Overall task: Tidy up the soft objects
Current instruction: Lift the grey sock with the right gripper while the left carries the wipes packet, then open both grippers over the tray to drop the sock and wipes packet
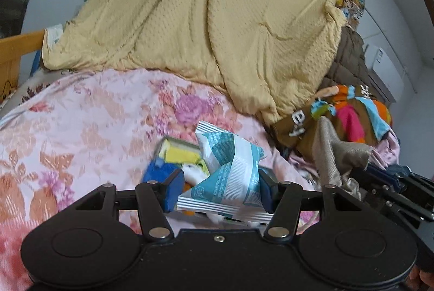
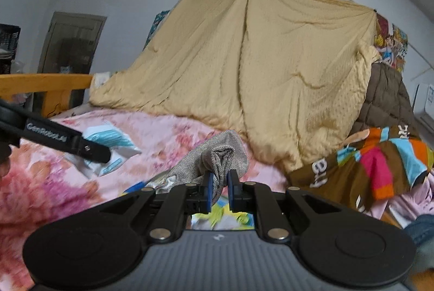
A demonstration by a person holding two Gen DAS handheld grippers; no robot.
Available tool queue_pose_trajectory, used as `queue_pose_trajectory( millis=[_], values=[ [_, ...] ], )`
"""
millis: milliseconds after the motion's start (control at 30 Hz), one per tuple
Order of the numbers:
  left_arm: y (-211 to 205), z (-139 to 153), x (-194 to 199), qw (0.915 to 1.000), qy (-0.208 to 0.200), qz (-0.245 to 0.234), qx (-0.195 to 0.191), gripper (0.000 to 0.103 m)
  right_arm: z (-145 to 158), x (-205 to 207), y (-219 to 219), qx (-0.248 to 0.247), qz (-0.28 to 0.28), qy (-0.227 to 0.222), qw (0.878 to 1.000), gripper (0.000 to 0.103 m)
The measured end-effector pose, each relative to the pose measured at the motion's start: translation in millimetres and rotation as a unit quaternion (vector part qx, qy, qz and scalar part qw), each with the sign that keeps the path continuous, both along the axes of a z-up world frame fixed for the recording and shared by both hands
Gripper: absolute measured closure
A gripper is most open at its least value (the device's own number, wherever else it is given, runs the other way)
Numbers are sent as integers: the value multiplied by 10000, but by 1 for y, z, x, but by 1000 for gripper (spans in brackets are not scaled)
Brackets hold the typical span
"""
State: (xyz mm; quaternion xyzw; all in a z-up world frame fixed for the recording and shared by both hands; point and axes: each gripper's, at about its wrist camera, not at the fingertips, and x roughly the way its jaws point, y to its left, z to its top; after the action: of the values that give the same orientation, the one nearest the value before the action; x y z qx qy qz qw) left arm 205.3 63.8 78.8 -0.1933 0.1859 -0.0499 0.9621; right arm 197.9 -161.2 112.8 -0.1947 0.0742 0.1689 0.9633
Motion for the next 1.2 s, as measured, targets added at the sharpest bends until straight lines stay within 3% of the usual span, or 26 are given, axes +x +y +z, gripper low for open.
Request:
queue_pose_trajectory(
  millis=[333, 633, 867, 1200],
  values=[
    [-28, -9, 93, 9995, 12, -84, 320, 44, -31, 85, -27, 828, -206, 24, 9963, 91],
    [-64, -46, 181, 9974, 433, -256, 520, 44, -65, 153, -53, 1412, -523, 601, 9868, 91],
    [-85, -74, 218, 9932, 841, -339, 734, 44, -92, 184, -69, 1540, -702, 1150, 9788, 91],
    [-100, -101, 240, 9848, 1369, -395, 993, 44, -117, 208, -80, 1631, -830, 1901, 9645, 90]
  ],
)
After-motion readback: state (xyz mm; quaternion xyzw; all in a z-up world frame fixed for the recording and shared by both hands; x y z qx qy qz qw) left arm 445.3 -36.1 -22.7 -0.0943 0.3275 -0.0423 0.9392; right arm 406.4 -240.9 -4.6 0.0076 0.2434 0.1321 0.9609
